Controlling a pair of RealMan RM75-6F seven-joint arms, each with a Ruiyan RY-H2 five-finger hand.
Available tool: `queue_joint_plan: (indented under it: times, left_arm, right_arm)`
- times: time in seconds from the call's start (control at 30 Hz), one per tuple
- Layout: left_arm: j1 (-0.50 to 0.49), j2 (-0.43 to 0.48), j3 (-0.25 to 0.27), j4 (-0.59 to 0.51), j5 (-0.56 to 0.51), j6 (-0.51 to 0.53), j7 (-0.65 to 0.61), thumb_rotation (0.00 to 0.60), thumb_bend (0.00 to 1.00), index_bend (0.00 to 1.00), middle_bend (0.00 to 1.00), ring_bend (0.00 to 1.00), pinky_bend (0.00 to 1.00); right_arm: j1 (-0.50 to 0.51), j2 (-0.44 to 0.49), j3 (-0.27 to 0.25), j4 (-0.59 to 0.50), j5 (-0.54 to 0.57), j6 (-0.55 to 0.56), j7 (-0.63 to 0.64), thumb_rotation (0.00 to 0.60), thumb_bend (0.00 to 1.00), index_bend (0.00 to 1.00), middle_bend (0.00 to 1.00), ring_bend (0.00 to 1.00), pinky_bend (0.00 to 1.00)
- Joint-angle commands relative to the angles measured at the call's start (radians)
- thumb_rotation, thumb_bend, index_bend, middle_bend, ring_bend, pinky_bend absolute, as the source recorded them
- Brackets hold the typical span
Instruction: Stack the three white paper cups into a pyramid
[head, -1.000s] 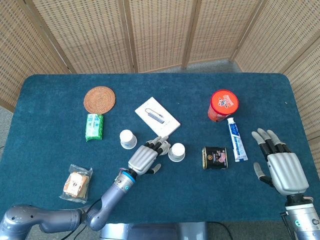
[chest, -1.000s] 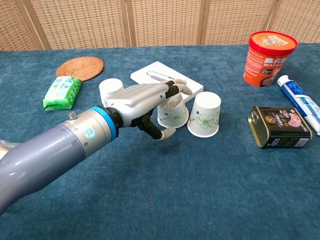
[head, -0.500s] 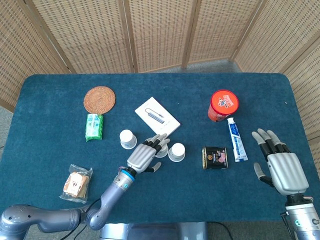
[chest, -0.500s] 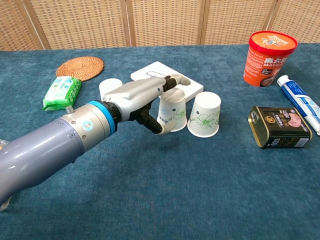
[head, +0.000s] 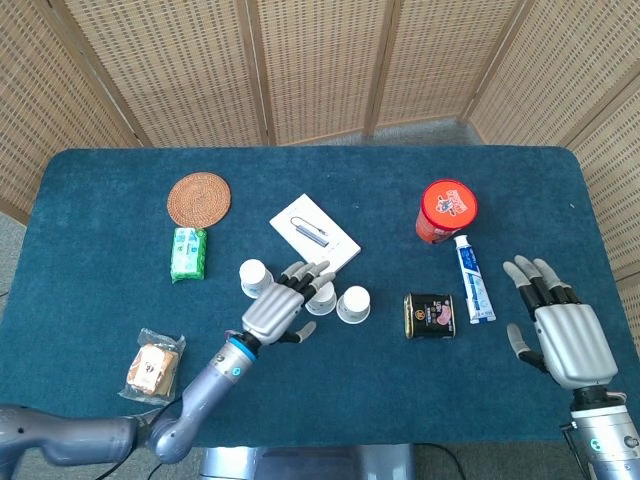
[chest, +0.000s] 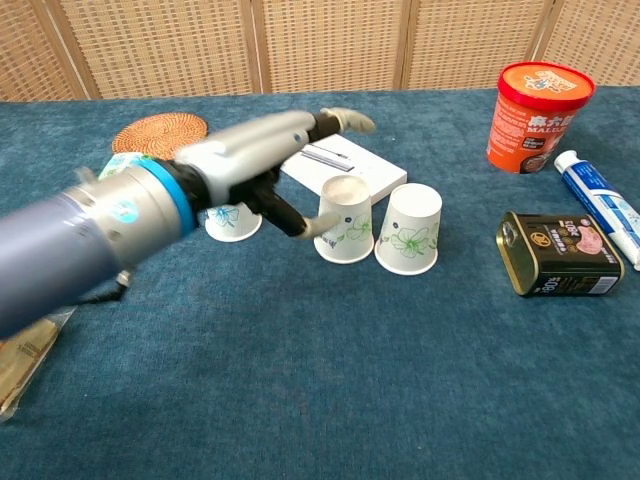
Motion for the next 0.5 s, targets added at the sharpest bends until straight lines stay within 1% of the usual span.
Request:
queue_joint_plan:
  times: [0.03, 0.2, 0.3, 0.4, 0.5]
  left_arm:
    - [0.02, 0.117, 0.018, -0.113, 0.005, 0.005, 0.038, 0.6, 0.44, 0.0, 0.0, 0.0, 0.0]
    - [0.02, 0.311, 0.043, -0.26, -0.04, -0.026, 0.15, 0.6, 0.44, 0.0, 0.0, 0.0, 0.0]
    - [0.022, 0.402, 0.057, -0.321, -0.081, -0.03, 0.202, 0.6, 0.44, 0.0, 0.0, 0.0, 0.0]
    - [0.021, 0.472, 0.074, -0.351, -0.118, -0.034, 0.242, 0.6, 0.44, 0.0, 0.0, 0.0, 0.0]
    - [0.018, 0.522, 0.092, -0.356, -0.156, -0.043, 0.268, 0.6, 0.44, 0.0, 0.0, 0.0, 0.0]
  right_arm:
    - [0.004, 0.0, 0.002, 0.005, 0.005, -0.006, 0.005, 0.6, 0.49, 0.05, 0.0, 0.0, 0.24]
    - [0.014, -0.003, 0.008, 0.026, 0.024, -0.023, 0.022, 0.6, 0.49, 0.05, 0.0, 0.0, 0.24]
    - [0.018, -0.005, 0.012, 0.037, 0.031, -0.027, 0.033, 0.6, 0.49, 0.05, 0.0, 0.0, 0.24]
    - [0.021, -0.007, 0.015, 0.048, 0.036, -0.031, 0.045, 0.6, 0.49, 0.05, 0.0, 0.0, 0.24]
    - [0.024, -0.011, 0.017, 0.059, 0.042, -0.036, 0.057, 0.6, 0.49, 0.05, 0.0, 0.0, 0.24]
